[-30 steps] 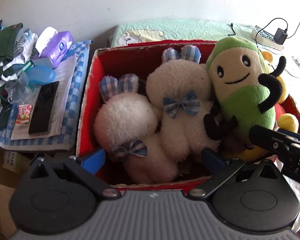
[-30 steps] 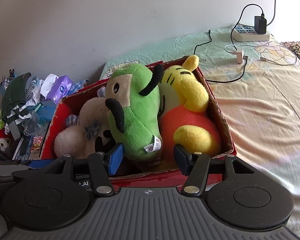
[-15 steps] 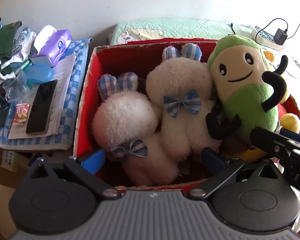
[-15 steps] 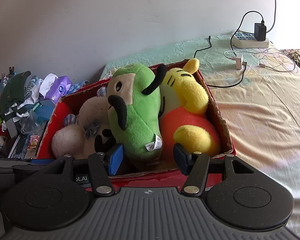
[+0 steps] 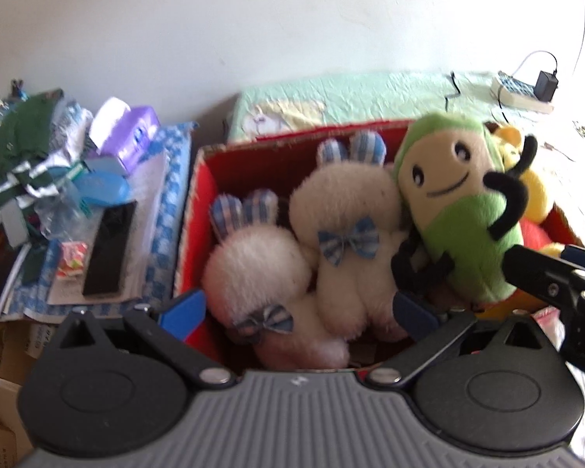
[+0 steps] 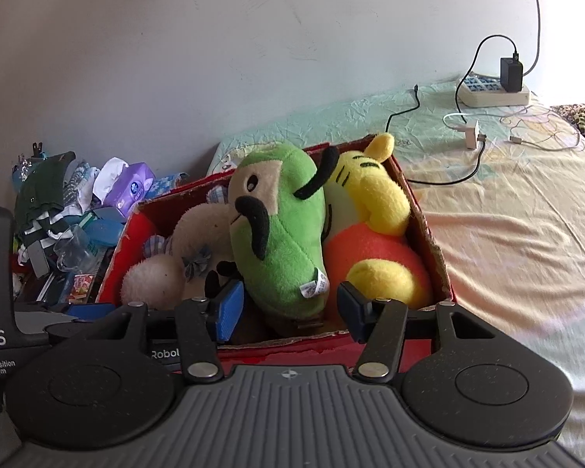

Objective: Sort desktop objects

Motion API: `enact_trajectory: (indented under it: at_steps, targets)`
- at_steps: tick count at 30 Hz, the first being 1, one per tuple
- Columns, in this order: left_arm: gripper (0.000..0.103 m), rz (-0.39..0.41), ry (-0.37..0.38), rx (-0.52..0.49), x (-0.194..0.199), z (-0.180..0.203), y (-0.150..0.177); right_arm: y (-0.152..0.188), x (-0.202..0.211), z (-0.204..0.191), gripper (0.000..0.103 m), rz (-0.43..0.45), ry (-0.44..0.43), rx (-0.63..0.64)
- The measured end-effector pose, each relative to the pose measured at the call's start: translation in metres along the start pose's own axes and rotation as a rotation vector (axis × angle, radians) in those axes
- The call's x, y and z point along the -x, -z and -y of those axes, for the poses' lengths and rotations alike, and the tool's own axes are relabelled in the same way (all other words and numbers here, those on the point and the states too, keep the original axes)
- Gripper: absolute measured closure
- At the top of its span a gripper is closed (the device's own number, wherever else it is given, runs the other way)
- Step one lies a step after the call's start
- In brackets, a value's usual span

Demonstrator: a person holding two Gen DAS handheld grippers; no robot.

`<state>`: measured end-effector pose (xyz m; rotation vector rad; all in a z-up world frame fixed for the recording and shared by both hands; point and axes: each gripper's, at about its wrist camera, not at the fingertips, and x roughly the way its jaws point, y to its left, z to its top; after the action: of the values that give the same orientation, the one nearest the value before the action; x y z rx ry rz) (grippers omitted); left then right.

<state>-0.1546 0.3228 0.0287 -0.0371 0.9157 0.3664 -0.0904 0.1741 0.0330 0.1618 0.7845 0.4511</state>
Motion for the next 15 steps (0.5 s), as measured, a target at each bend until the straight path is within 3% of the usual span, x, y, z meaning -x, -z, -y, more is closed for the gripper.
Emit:
enact_trajectory:
  at_steps: [5, 15]
  targets:
    - [0.001, 0.009, -0.004, 0.014, 0.008, 0.002, -0.004, -0.005, 0.015, -0.003, 0.046, 0.063, 0.037, 0.035]
    - [0.001, 0.019, -0.037, 0.062, 0.026, 0.009, 0.008, 0.004, 0.031, 0.010, 0.046, 0.136, 0.029, 0.006]
